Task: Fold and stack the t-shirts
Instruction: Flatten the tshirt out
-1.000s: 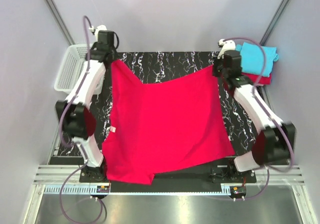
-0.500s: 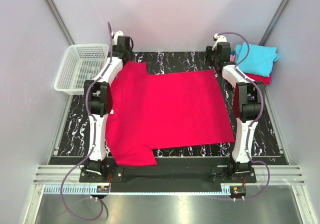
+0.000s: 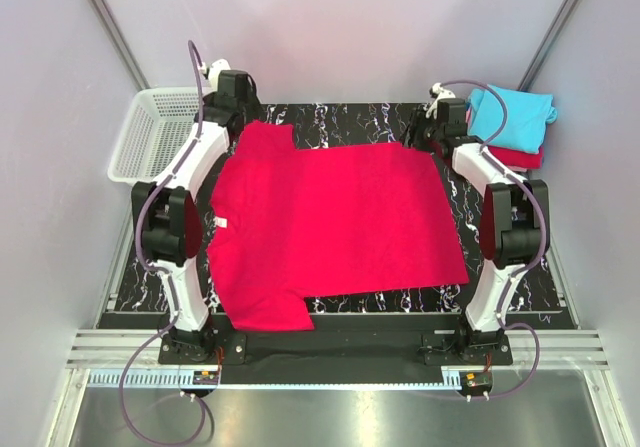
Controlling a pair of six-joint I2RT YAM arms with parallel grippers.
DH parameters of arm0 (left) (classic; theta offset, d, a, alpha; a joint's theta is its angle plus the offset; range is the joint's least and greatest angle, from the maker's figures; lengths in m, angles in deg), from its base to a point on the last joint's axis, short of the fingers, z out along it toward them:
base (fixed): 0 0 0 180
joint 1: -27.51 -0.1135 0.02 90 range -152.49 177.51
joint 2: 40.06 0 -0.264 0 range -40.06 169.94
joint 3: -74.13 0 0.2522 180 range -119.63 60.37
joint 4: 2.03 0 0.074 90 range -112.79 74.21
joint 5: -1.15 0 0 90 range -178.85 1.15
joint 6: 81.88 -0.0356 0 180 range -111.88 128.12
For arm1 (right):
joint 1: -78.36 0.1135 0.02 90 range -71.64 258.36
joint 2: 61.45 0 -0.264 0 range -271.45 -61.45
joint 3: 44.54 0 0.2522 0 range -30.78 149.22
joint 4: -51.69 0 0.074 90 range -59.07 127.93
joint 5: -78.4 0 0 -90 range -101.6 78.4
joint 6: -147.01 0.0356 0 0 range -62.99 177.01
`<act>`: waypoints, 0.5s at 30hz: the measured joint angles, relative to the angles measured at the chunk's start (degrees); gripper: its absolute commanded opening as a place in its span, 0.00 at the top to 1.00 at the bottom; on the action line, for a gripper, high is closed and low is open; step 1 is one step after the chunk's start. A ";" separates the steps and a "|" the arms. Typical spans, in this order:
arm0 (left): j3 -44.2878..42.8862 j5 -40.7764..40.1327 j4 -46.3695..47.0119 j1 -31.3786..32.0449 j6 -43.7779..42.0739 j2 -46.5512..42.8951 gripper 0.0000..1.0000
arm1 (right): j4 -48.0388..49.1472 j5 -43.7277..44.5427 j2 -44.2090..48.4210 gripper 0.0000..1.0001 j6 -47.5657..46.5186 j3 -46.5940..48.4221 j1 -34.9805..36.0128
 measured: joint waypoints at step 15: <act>24.41 6.51 -18.99 2.91 7.10 -9.07 0.35 | -15.58 -1.25 4.96 0.32 4.17 -15.04 7.13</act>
